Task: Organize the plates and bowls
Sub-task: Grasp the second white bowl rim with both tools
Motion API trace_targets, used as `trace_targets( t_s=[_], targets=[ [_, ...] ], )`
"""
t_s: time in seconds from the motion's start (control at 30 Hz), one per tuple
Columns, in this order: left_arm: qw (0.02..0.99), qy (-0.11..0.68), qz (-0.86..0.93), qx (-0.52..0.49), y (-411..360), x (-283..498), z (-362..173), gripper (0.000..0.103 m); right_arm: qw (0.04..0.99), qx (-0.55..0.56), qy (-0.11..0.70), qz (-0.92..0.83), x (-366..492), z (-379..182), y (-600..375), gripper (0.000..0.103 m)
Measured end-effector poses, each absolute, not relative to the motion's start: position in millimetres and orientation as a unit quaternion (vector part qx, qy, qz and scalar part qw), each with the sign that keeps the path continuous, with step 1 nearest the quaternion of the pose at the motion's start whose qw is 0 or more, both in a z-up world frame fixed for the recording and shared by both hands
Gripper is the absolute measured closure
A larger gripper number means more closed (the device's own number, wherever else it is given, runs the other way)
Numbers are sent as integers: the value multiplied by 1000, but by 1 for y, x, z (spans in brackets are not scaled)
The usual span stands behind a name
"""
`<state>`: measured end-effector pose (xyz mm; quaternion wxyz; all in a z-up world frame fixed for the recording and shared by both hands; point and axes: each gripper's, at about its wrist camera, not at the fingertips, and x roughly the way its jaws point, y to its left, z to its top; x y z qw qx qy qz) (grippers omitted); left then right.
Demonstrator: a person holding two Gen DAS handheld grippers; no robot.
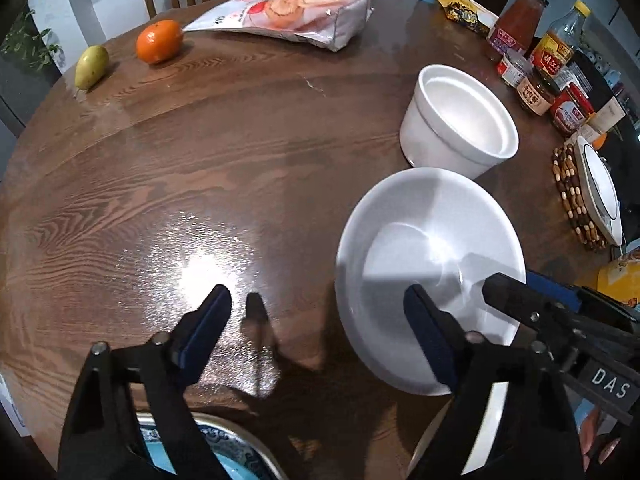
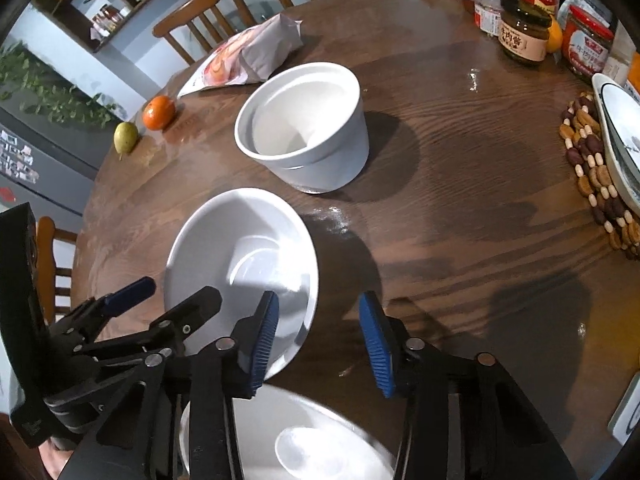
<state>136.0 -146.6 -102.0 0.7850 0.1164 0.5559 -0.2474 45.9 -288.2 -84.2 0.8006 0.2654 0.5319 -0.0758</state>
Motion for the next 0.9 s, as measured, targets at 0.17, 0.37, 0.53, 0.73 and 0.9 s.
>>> trace_targets(
  t_s=[0.17, 0.37, 0.53, 0.73, 0.9],
  targets=[
    [778, 564, -256, 111, -150, 138, -107, 49, 799, 265, 536, -63, 49, -87, -286, 77],
    [776, 563, -263, 112, -152, 137, -108, 66, 800, 271, 533, -56, 51, -88, -287, 87],
    [772, 565, -267, 114, -157, 139, -110, 76, 802, 273, 528, -51, 53, -87, -285, 90],
    [772, 560, -275, 123, -164, 137, -110, 82, 806, 272, 524, -47, 55, -85, -284, 93],
    [778, 552, -275, 116, -163, 140, -106, 87, 813, 268, 515, -51, 54, -81, -283, 93]
  ],
)
